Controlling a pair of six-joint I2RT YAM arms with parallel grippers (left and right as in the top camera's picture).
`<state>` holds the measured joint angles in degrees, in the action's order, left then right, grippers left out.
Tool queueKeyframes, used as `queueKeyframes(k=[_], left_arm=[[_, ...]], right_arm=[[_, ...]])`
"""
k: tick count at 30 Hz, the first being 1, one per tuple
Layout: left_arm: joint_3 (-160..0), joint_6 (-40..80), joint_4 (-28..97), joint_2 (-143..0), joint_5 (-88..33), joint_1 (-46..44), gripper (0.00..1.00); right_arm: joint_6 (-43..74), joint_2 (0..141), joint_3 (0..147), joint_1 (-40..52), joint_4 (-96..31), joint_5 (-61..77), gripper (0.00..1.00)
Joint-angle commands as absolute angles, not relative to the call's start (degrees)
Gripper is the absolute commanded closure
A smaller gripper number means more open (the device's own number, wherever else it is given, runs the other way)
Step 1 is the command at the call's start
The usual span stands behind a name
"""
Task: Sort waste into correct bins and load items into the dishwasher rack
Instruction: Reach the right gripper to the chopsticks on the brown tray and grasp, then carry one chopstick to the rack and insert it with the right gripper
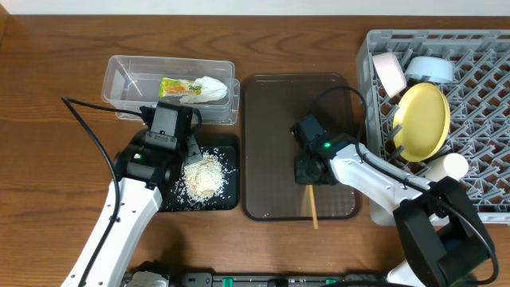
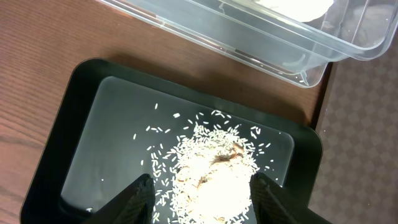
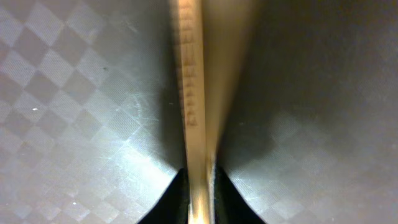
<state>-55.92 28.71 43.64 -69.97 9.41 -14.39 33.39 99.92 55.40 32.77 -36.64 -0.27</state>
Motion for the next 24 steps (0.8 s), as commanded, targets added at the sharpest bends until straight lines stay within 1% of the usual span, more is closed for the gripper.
queueKeyframes(k=[1, 2, 4, 10, 12, 15, 18, 24], left_arm=[[-56.16, 29.23, 43.90, -69.97, 10.33, -14.15, 0.47], [-56.14, 29.23, 43.90, -69.97, 10.35, -14.15, 0.47], [-56.14, 29.23, 43.88, -69.97, 10.33, -14.15, 0.47], [-56.14, 29.23, 43.92, -69.97, 10.33, -14.15, 0.47], [-56.14, 29.23, 43.90, -69.97, 10.35, -14.15, 0.47], [-56.14, 29.23, 43.90, -69.97, 10.33, -14.15, 0.47], [-56.14, 29.23, 43.90, -69.97, 10.33, -14.15, 0.47], [-56.14, 29.23, 43.90, -69.97, 10.33, -14.15, 0.47]], right_arm=[[35.24, 100.40, 55.05, 33.34, -36.93, -1.06, 0.92], [35.22, 100.40, 55.05, 33.34, -36.93, -1.04, 0.93], [35.33, 100.40, 55.07, 33.34, -37.06, -1.04, 0.99], [34.22, 97.86, 55.81, 32.08, -37.08, -1.06, 0.98], [32.01, 95.96, 56.42, 31.35, -37.08, -1.06, 0.97], [28.21, 92.60, 56.80, 30.61, -37.15, -1.06, 0.99], [24.32, 89.12, 57.67, 29.30, -38.65, -1.30, 0.99], [14.24, 83.92, 63.99, 21.78, -46.17, -1.39, 0.99]])
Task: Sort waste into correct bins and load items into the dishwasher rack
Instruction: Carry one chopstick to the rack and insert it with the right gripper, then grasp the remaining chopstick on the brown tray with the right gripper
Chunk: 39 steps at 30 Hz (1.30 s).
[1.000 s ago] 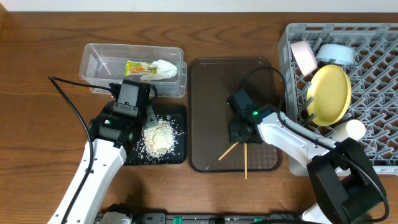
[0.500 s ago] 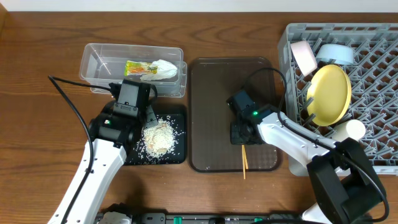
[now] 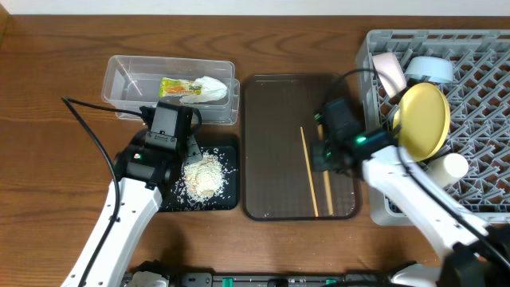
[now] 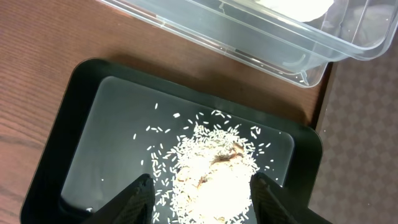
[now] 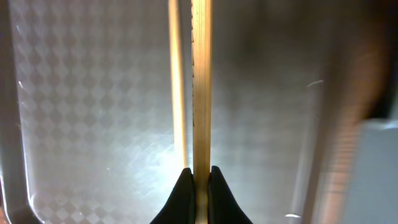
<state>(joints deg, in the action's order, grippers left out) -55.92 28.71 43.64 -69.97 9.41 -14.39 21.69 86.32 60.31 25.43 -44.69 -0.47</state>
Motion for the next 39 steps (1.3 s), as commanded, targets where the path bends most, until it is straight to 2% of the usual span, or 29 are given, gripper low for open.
queueKeyframes(k=[1, 7, 11, 20, 22, 23, 24, 27, 30, 34, 39], left_arm=[[-56.14, 29.23, 43.90, -69.97, 10.33, -14.15, 0.47], [-56.14, 29.23, 43.92, -69.97, 10.33, -14.15, 0.47], [-56.16, 29.23, 43.90, -69.97, 10.33, -14.15, 0.47], [-56.14, 29.23, 43.92, -69.97, 10.33, -14.15, 0.47], [-56.14, 29.26, 43.90, -69.97, 10.33, -14.15, 0.47], [-56.14, 29.23, 43.92, -69.97, 10.33, -14.15, 0.47], [-56.14, 29.26, 43.92, -69.97, 10.33, -14.15, 0.47], [-56.14, 29.23, 43.92, -69.97, 10.33, -14.15, 0.47], [-56.14, 29.26, 43.92, -69.97, 10.33, -14.15, 0.47], [-56.14, 29.26, 43.90, -69.97, 10.33, -14.15, 0.47], [-56.14, 29.26, 43.90, -69.97, 10.33, -14.15, 0.47]], right_arm=[[12.01, 83.48, 65.52, 19.81, -47.48, -1.80, 0.99], [0.05, 83.24, 70.35, 8.34, -49.19, -4.05, 0.99], [-0.16, 83.92, 70.26, 2.17, -48.45, -5.80, 0.99], [-1.52, 90.39, 70.15, -0.99, -47.72, -5.72, 0.98], [-1.32, 91.13, 70.15, -0.99, -46.89, -5.74, 0.92], [-1.32, 91.13, 70.15, -0.99, -46.44, -5.76, 0.84], [-1.32, 91.09, 70.17, -0.99, -45.82, -5.76, 0.72], [-1.32, 90.04, 70.54, -0.86, -44.45, -5.76, 0.59], [1.21, 88.05, 71.64, 0.16, -44.36, -5.08, 0.58], [2.13, 84.97, 72.01, 3.36, -43.75, 2.96, 0.57], [6.44, 85.52, 70.87, 10.98, -44.88, 5.43, 0.57]])
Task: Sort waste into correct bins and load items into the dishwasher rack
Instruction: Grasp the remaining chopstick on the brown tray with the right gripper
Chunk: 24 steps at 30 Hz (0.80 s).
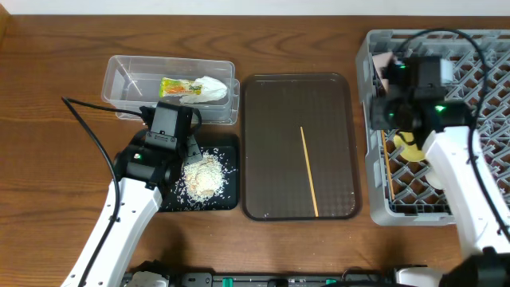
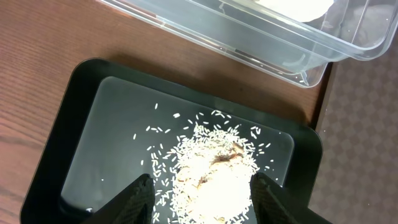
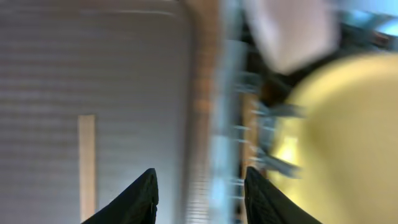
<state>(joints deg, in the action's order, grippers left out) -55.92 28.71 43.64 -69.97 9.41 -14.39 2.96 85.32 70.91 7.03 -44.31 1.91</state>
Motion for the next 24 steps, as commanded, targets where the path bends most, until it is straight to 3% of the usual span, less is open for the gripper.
queueKeyframes(k=[1, 8, 19, 24], left_arm=[[-56.14, 29.26, 43.90, -69.97, 10.33, -14.15, 0.47], [-56.14, 29.26, 43.92, -69.97, 10.33, -14.15, 0.47], [-56.14, 29.26, 43.90, -69.97, 10.33, -14.15, 0.47], [-56.14, 29.26, 43.92, -69.97, 10.31, -14.15, 0.47]], right_arm=[[6.94, 85.93, 70.26, 12.64, -44.91, 5.41, 0.57], [13.41, 92.31, 63.68, 23.35, -41.89, 5.41, 0.57], [22.28, 102.13, 59.13, 30.46, -37.85, 1.39, 0.60], [23.44, 105.69, 59.13, 30.83, -37.91, 1.34, 0.77]])
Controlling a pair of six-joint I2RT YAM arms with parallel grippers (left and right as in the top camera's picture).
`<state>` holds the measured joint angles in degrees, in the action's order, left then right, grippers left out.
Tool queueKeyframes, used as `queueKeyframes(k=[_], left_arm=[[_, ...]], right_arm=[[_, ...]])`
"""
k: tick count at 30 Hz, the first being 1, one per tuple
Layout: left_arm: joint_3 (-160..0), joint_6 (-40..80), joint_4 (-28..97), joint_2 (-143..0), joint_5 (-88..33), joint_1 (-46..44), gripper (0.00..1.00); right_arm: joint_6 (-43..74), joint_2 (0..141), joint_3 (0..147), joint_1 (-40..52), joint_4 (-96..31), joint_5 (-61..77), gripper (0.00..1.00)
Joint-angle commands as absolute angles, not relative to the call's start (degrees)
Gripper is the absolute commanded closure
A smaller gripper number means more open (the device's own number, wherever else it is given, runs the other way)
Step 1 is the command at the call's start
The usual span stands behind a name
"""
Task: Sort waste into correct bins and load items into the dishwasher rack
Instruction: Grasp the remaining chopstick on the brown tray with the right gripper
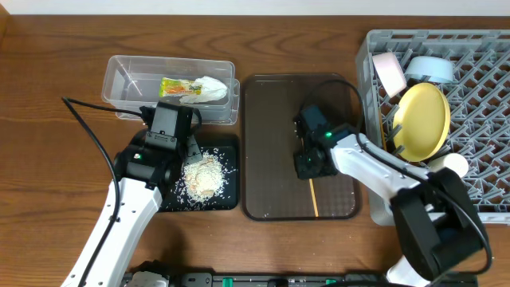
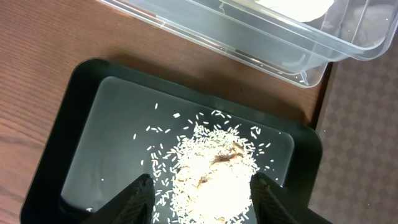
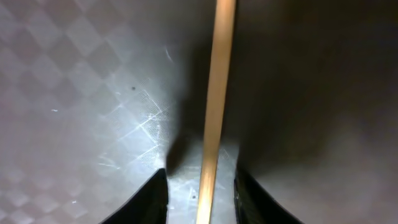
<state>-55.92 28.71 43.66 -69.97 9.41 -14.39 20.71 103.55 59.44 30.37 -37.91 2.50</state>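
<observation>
One wooden chopstick (image 3: 213,118) lies lengthwise on the brown tray (image 1: 271,119); in the overhead view only its near end (image 1: 313,201) shows past the arm. My right gripper (image 3: 200,199) is low over the tray, open, a finger on each side of the stick. My left gripper (image 2: 200,202) hangs open over a pile of rice (image 2: 214,180) in the black tray (image 2: 93,93). The grey dishwasher rack (image 1: 486,143) holds a yellow plate (image 1: 422,119), a pink cup and a white bowl.
A clear plastic bin (image 1: 135,80) with a food wrapper (image 1: 191,88) stands behind the black tray. The rack's wall (image 1: 363,80) runs along the brown tray's right side. Brown wooden table (image 1: 48,159) all round.
My right gripper was over the left side of the rack, open. It is now back down on the brown tray, open astride the remaining chopstick. The left arm has not moved.
My right gripper was shut on a chopstick low on the brown tray. Then it held that stick up near the rack while a second lay on the tray. Then it stood open over the rack, one stick left on the tray. Now it straddles that stick.
</observation>
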Motion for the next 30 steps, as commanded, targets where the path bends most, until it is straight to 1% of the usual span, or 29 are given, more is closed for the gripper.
queueKeyframes(k=[1, 2, 3, 6, 13, 16, 19, 25, 30], left_arm=[[-56.14, 29.26, 43.92, -69.97, 10.31, -14.15, 0.47], [-56.14, 29.26, 43.92, -69.97, 10.33, -14.15, 0.47], [-56.14, 29.26, 43.92, -69.97, 10.33, -14.15, 0.47], [-56.14, 29.26, 43.92, -69.97, 10.31, -14.15, 0.47], [-56.14, 29.23, 43.94, -69.97, 10.33, -14.15, 0.47], [-56.14, 29.26, 43.92, -69.97, 10.33, -14.15, 0.47], [-56.14, 29.26, 43.92, -69.97, 10.33, -14.15, 0.47], [-56.14, 29.26, 43.92, -69.97, 10.31, -14.15, 0.47], [-56.14, 29.26, 43.90, -69.97, 10.33, -14.15, 0.47]], right_arm=[[24.03, 106.10, 59.13, 30.83, -38.00, 1.34, 0.84], [24.58, 106.19, 59.13, 30.83, -38.13, 1.34, 0.91], [24.82, 106.19, 59.13, 30.83, -38.13, 1.32, 0.94], [24.80, 104.86, 59.53, 30.39, -38.13, 1.32, 0.99], [18.09, 96.07, 66.70, 24.51, -44.23, -2.37, 0.99], [14.50, 91.22, 71.68, 19.59, -47.42, -4.25, 0.99], [10.76, 88.25, 74.39, 14.41, -48.05, -4.71, 0.99], [6.22, 87.79, 74.48, 4.21, -49.60, -4.69, 0.99], [4.45, 89.69, 73.17, -0.64, -50.00, -4.60, 0.99]])
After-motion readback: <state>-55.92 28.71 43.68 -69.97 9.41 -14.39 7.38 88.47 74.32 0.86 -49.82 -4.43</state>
